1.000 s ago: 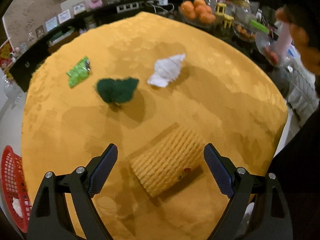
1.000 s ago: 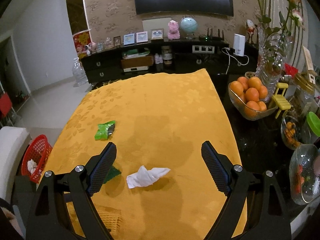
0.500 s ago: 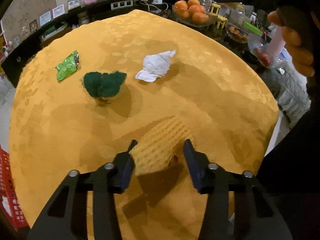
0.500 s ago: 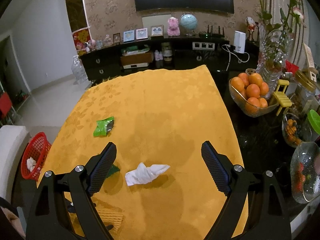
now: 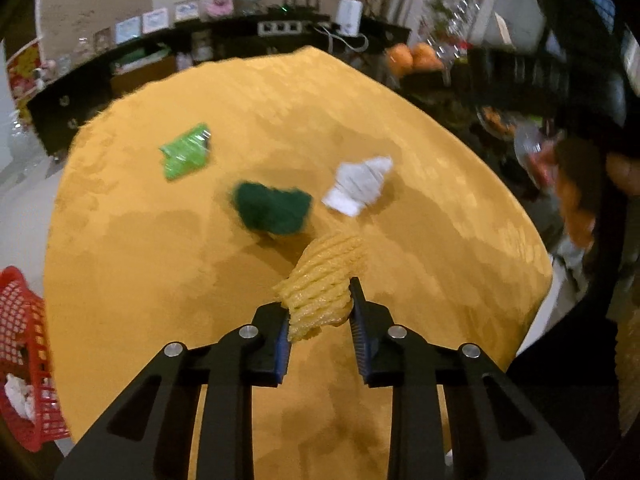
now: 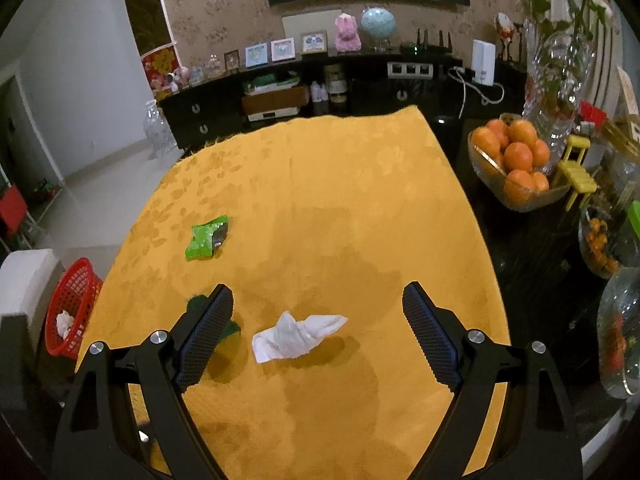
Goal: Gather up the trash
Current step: 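Grasp the yellow foam net with the left tool while the right tool grasps the white tissue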
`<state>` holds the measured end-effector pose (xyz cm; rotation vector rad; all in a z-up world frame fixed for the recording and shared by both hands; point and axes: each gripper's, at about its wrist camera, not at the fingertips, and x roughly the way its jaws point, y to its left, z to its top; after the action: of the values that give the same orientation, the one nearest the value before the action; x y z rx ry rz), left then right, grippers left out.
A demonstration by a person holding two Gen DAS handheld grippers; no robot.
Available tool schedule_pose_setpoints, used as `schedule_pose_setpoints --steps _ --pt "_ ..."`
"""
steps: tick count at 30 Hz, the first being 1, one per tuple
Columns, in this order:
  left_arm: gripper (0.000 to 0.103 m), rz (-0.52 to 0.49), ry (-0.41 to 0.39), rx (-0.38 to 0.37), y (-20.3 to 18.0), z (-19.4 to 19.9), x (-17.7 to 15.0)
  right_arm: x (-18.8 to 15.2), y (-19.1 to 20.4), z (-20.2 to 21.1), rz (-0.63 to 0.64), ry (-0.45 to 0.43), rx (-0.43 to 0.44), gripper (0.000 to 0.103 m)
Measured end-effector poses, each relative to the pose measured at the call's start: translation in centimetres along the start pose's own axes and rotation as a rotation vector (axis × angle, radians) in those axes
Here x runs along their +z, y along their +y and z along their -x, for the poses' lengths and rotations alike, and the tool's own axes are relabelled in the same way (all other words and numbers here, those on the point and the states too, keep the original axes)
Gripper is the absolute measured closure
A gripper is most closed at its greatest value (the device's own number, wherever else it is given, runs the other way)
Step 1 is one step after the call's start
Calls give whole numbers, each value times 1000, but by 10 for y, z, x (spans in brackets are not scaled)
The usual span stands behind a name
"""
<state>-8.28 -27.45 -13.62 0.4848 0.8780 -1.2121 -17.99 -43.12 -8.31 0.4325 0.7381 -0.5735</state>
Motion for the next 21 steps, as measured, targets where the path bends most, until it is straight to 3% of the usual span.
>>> schedule_pose_setpoints --steps 7,17,21 --pt "79 101 -88 95 28 30 12 -9 7 -32 -14 66 37 19" --pt "79 192 -143 157 59 58 18 -30 26 -75 71 158 -34 19" --pt "79 203 -151 169 64 62 18 -36 28 -86 96 177 -46 27"
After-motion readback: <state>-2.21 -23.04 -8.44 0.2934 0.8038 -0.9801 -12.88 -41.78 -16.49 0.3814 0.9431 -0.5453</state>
